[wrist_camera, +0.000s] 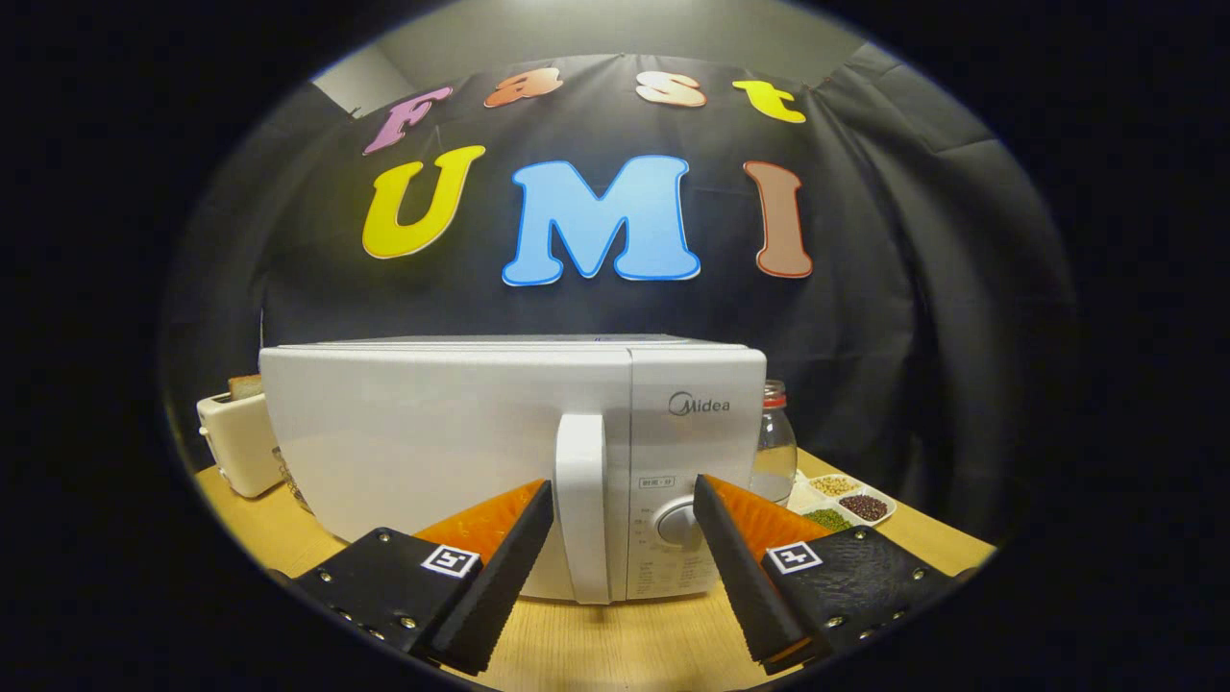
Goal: Open the microwave, put the food inside, and close the microwave door.
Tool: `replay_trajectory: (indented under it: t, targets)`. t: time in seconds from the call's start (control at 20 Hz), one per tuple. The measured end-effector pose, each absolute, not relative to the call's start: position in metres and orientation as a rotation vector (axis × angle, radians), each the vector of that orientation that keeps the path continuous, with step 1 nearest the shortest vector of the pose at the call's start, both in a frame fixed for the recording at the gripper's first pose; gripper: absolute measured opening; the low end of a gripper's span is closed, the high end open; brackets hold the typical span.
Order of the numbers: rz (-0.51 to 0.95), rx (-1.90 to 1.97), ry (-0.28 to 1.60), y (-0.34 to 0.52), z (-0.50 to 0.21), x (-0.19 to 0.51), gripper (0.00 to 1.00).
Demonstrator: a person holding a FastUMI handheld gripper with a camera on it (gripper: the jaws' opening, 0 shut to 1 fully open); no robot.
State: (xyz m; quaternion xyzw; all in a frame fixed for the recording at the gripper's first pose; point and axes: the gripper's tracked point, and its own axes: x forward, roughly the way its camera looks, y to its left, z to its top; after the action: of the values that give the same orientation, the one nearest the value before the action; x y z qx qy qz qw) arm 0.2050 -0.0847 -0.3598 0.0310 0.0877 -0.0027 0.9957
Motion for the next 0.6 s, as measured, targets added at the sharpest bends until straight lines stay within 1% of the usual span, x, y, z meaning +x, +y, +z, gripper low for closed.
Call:
replay_trajectory:
  t: [0.1, 0.25, 0.3, 0.35, 0.4, 0.45, 0.55, 0.6]
  targets:
    - [-0.026, 0.043, 0.139, -0.087, -0.359, 0.209, 0.92]
    - [-0.018, 0.031, 0.136, -0.081, -0.364, 0.212, 0.86]
    - [-0.008, 0.042, 0.154, -0.079, -0.369, 0.211, 0.74]
    - [-0.006, 0.052, 0.187, -0.077, -0.376, 0.211, 0.74]
    - [0.007, 0.072, 0.215, -0.075, -0.385, 0.209, 0.65]
    - [0.021, 0.087, 0.216, -0.071, -0.387, 0.21, 0.65]
    - [0.026, 0.084, 0.209, -0.068, -0.385, 0.209, 0.5]
    - [0.034, 0.076, 0.202, -0.064, -0.384, 0.21, 0.45]
